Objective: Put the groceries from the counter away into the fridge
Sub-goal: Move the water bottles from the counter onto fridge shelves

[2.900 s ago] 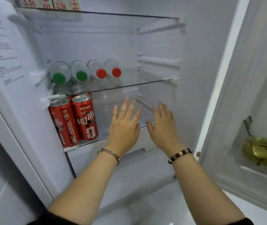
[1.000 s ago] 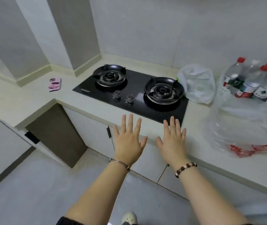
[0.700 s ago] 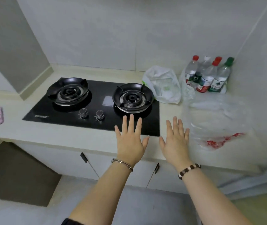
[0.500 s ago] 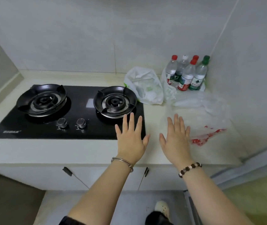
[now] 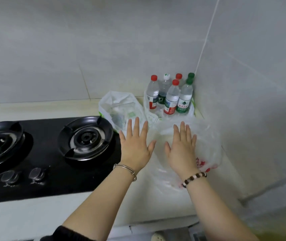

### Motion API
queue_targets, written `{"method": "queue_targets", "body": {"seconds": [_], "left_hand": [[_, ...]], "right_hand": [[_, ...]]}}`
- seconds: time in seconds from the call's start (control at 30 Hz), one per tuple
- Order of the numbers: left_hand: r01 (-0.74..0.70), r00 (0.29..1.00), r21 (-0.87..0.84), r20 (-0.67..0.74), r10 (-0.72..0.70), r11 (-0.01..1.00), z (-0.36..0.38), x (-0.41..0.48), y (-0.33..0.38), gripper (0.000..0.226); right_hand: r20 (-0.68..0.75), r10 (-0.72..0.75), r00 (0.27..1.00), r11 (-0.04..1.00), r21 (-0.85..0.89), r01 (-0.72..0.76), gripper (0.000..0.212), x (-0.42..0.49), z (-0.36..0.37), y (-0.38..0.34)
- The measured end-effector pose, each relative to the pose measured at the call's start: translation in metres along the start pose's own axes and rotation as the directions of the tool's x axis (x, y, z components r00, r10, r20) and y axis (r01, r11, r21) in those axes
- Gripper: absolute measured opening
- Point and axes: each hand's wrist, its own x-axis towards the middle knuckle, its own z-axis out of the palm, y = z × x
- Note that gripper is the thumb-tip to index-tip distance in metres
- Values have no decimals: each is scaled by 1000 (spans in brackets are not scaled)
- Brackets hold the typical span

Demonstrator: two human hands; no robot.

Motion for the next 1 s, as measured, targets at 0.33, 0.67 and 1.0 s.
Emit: {"method": "queue_targets", "body": {"seconds": [0.33, 0.67, 1.0], "left_hand": [[31, 999, -281, -13, -36, 959, 38, 118, 52, 72], [75, 996, -784, 34, -78, 616, 55, 227, 64, 64], [160, 986, -733, 143, -81, 661, 93, 299, 84, 73]], "right_hand": [[-66, -2, 998, 1000, 14, 3, 67, 128, -2, 76], [-16, 95, 995, 885, 460, -77, 69, 259, 5, 108], [100, 126, 987, 687, 709, -159, 54, 317, 29, 132]]}}
